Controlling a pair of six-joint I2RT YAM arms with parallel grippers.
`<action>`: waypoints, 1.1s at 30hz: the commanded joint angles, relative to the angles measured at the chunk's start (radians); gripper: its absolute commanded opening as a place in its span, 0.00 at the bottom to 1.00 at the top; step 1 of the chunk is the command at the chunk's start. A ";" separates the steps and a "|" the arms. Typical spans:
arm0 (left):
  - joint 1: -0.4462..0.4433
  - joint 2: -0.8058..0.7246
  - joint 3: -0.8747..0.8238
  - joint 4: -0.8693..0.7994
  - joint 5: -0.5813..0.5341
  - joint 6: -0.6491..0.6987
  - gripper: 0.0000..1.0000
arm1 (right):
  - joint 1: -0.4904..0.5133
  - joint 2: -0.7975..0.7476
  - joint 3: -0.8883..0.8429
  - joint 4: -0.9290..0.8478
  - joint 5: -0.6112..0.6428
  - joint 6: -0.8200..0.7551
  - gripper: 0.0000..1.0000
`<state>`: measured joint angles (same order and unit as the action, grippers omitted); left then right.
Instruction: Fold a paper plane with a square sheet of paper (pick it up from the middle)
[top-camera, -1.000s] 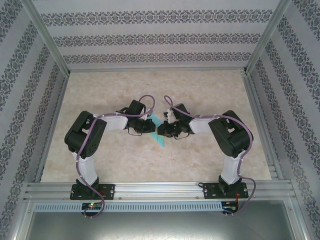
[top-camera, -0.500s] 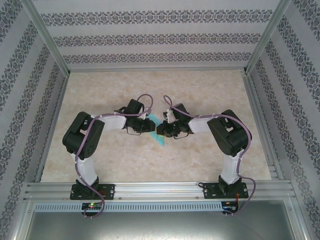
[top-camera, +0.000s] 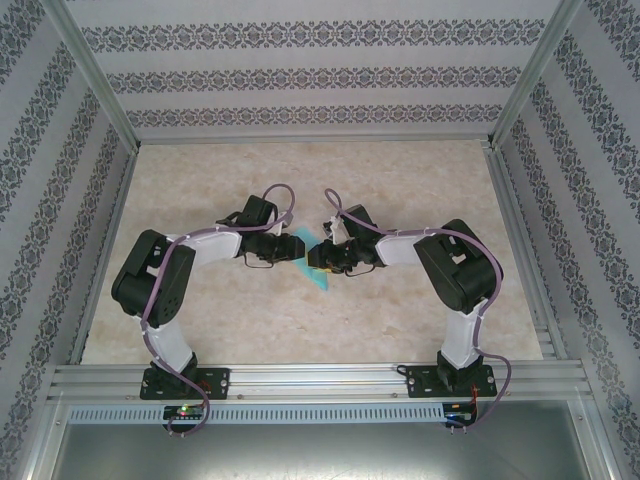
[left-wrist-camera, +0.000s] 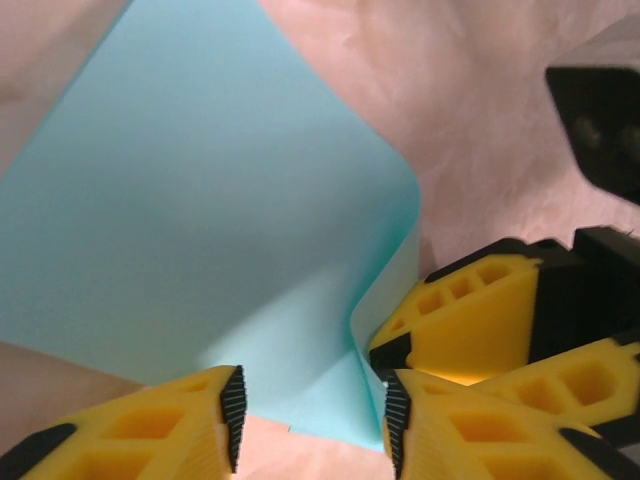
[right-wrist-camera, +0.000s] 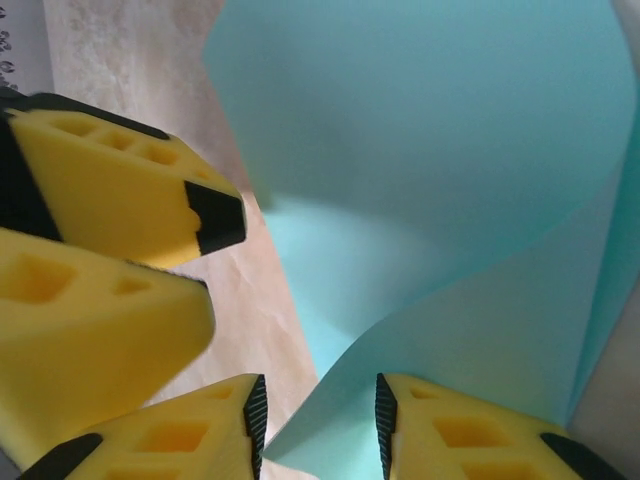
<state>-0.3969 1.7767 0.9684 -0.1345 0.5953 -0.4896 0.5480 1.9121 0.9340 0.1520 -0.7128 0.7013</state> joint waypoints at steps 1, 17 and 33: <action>0.009 -0.054 -0.012 0.011 0.011 -0.012 0.49 | 0.013 0.027 -0.006 -0.023 0.041 -0.026 0.38; 0.015 -0.051 -0.085 0.078 0.127 -0.122 0.50 | 0.013 -0.003 -0.049 0.035 0.036 -0.022 0.37; 0.010 -0.031 -0.073 0.107 0.094 -0.127 0.40 | 0.012 -0.016 -0.072 0.060 0.055 0.000 0.21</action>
<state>-0.3859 1.7290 0.8528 -0.0151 0.7101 -0.6399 0.5480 1.9064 0.8810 0.2371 -0.6857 0.7048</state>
